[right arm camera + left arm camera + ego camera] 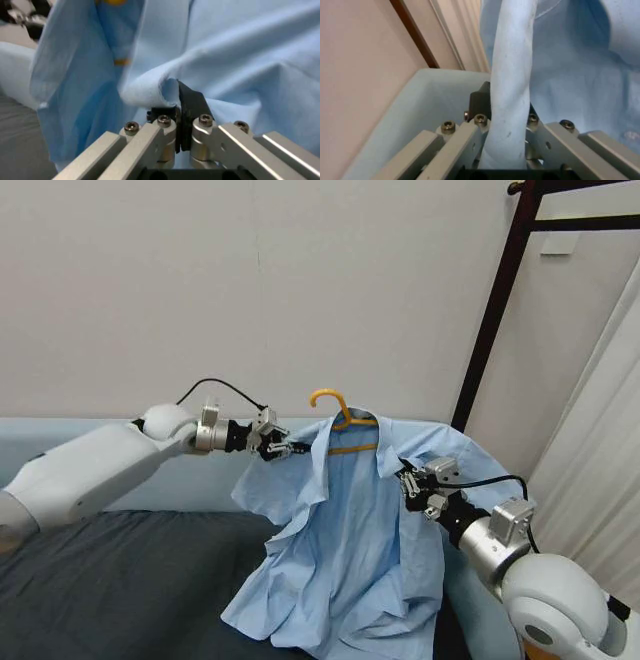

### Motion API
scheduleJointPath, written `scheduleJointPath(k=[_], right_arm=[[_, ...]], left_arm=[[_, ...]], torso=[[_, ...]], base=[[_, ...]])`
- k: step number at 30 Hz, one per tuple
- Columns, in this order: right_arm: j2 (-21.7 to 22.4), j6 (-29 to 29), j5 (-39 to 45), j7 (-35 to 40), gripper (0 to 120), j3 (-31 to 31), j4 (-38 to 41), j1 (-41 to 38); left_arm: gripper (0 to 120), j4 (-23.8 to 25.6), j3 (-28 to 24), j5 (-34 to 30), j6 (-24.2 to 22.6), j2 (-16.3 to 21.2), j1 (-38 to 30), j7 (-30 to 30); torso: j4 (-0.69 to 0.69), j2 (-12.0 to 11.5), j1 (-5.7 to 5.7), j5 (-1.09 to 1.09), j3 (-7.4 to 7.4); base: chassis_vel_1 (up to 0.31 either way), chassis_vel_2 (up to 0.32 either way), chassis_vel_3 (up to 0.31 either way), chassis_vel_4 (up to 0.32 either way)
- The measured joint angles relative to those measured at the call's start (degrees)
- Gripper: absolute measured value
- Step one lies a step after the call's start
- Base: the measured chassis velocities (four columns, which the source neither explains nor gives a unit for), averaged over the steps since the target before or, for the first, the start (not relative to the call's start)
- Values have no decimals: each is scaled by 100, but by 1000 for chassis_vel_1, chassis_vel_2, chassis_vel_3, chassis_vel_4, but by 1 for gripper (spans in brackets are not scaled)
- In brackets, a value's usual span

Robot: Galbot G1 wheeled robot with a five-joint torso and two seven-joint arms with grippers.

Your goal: Pick up the clothes from the sofa and hang them on the clothes hanger.

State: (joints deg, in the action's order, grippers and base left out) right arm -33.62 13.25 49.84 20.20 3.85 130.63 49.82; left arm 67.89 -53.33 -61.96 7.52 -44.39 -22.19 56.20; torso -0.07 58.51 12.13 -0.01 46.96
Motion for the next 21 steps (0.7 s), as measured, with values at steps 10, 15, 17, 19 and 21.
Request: scheduleJointPath(k=[10, 15, 17, 19, 21], right_arm=[[60, -273, 37, 20, 0, 2, 97, -51], [132, -273, 200, 95, 0, -29, 280, -231], [146, -273, 210, 105, 0, -30, 318, -250], [176, -273, 315, 151, 0, -31, 404, -313], [216, -259, 469, 198, 0, -34, 508, -406]], left_arm=[[2, 145, -988, -1141, -295, 26, -1262, 23], [2, 157, -1470, -1073, -298, -13, -1736, 78], [2, 186, -1534, -1049, -298, -14, -1786, 91], [2, 245, -1616, -1002, -299, -21, -1841, 85], [2, 310, -1633, -976, -298, -36, -1842, 31]], torso=[[2, 0, 0, -1, 0], [1, 0, 0, 0, 0], [1, 0, 0, 0, 0], [1, 0, 0, 1, 0], [1, 0, 0, 0, 0]], base=[[0, 0, 0, 0], [0, 0, 0, 0], [0, 0, 0, 0], [0, 0, 0, 0], [0, 0, 0, 0]])
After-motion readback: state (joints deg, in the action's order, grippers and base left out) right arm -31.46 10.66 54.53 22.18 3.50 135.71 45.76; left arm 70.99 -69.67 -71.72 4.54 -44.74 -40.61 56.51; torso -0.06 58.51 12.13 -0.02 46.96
